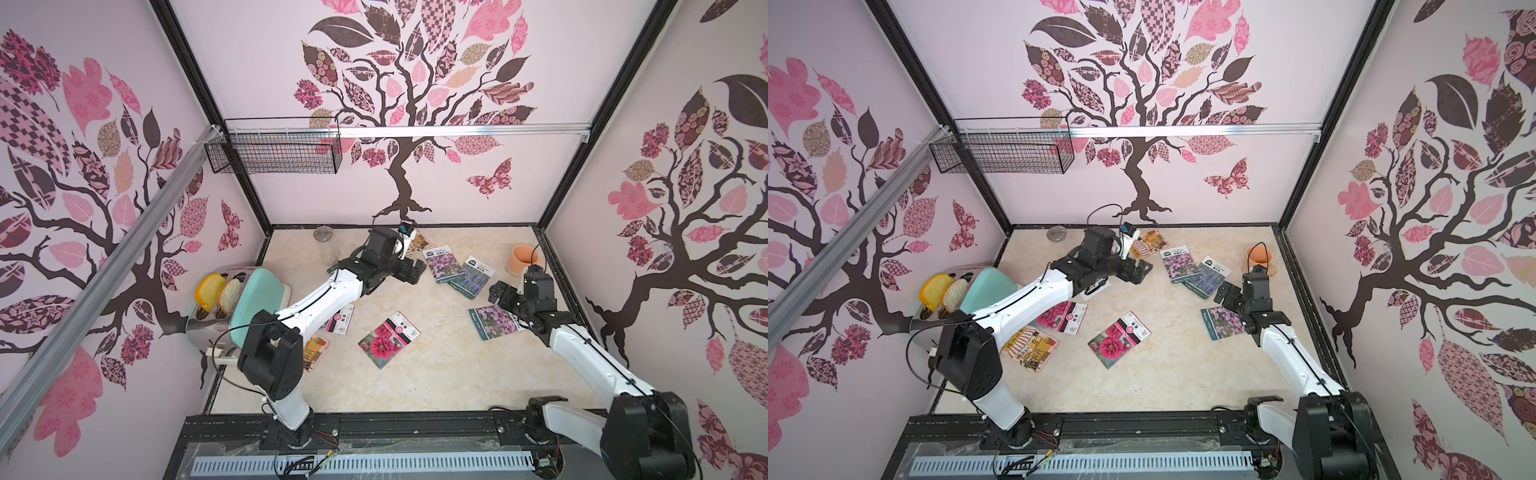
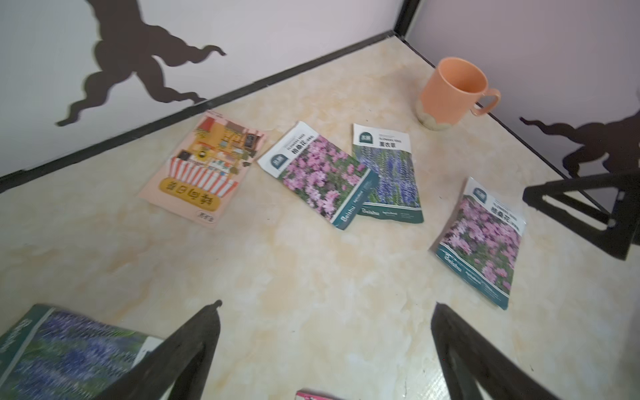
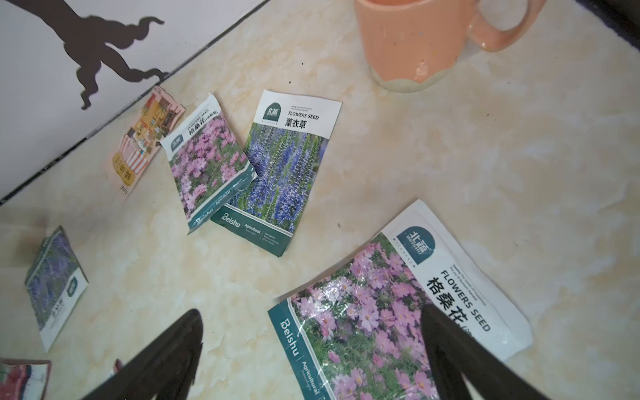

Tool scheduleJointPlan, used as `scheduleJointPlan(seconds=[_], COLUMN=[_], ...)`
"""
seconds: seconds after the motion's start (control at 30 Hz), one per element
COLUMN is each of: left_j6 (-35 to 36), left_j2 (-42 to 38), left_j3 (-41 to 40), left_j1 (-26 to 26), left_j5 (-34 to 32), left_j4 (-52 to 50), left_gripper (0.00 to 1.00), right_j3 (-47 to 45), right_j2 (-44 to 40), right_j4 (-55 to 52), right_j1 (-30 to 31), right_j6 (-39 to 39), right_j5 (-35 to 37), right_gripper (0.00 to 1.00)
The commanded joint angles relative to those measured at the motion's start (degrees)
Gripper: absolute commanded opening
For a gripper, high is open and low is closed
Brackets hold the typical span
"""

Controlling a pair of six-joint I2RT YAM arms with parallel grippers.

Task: Arrange the seed packets in a row
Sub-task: Adjust the seed packet at the center of the board.

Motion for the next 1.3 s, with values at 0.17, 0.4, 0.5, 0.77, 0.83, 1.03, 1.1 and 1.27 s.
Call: scheduleJointPlan(seconds=[0.17,0.4,0.5,0.77,0.83,1.03,1.1,1.27], left_j6=[7.50,8.28,7.54,6.94,6.73,6.28,6.03,5.78], left_j2=[17.05,28.23,32.78,38.88,39.53,42.69,43.31,45.04], left_j3=[20.37,34.76,40.04,43.79,43.80,46.13,46.35,48.17], left_j1=[-7.07,-10.06,-10.23,-10.72,-10.81,-11.11,-11.36,-11.69], left_j5=[2.13,6.91,10.52,11.95,12.25,13.09,13.38,14.15], left_j4=[-14.77,-17.42,-18.50,-18.17,-17.54,-17.53,-16.87,-16.28], left_gripper=[0.93,0.93,0.93,0.93,0.92,0.91,0.90,0.87], right_j3=[5.45,4.43,2.70,-2.35,-2.75,-5.03,-5.60,-5.79], right_j2=[1.43,2.26,2.59,1.15,0.38,0.97,1.82,3.60], right_j4=[-15.78,-22.30,-23.49,-21.81,-21.92,-20.81,-20.03,-18.83], right_j1=[-1.13,-8.92,-10.82,-11.03,-11.08,-11.10,-11.25,-12.57], right_j6=[8.08,8.37,7.24,8.47,8.50,8.87,8.82,8.10], right_j5=[-1.76,-10.40,-14.28,-16.55,-16.45,-17.20,-17.44,-17.43], right_gripper=[0.99,0.99,0.97,0.94,0.94,0.93,0.93,0.93])
